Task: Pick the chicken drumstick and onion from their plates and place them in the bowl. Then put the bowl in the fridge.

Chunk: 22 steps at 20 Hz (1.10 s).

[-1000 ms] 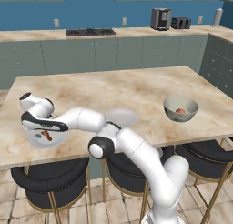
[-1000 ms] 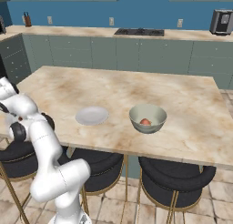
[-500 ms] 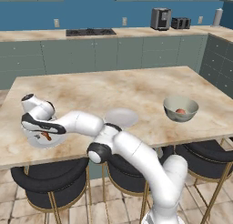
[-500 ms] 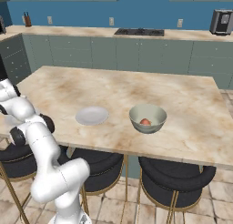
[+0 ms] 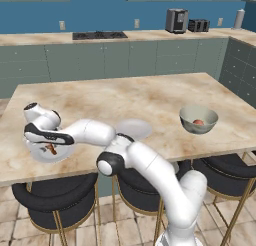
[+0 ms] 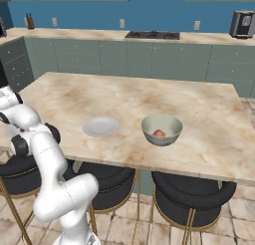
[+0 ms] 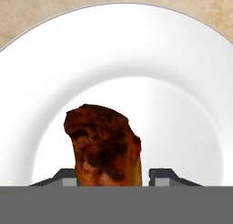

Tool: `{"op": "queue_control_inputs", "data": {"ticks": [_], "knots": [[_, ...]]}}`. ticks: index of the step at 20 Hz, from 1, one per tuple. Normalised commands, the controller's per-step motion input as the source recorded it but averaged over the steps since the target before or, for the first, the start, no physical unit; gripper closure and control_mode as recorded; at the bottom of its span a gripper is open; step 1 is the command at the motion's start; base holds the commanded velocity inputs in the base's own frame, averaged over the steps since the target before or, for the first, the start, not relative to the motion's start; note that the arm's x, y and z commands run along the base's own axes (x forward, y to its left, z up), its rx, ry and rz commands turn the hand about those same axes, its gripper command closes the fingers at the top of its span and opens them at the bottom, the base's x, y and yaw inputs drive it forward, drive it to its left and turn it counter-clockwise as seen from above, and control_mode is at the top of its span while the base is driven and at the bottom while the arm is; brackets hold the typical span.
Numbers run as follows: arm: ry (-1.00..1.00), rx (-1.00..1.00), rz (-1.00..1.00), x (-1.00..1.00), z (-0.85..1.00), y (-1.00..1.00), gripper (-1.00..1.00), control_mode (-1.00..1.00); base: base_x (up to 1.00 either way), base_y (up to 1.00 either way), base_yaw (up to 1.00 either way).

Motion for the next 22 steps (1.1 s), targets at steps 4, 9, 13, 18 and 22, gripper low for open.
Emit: {"op": "queue_control_inputs", "data": {"ticks": [4,9,13,18,22], "knots": [[0.0,0.02,0.0,-0.23,0.03,-0.32,1.0,-1.0,0.0,0.0,0.0],[0.0,0.13,0.03,-0.36,0.2,-0.47,1.0,-1.0,0.0,0.0,0.0],[-0.02,0.24,0.12,-0.5,0.39,-0.62,1.0,-1.0,0.0,0.0,0.0],[-0.08,0.04,0.13,-0.56,0.3,-0.73,1.0,-1.0,0.0,0.0,0.0],[-0.02,0.0,0.07,-0.5,0.18,-0.81,1.0,-1.0,0.0,0.0,0.0]]}}
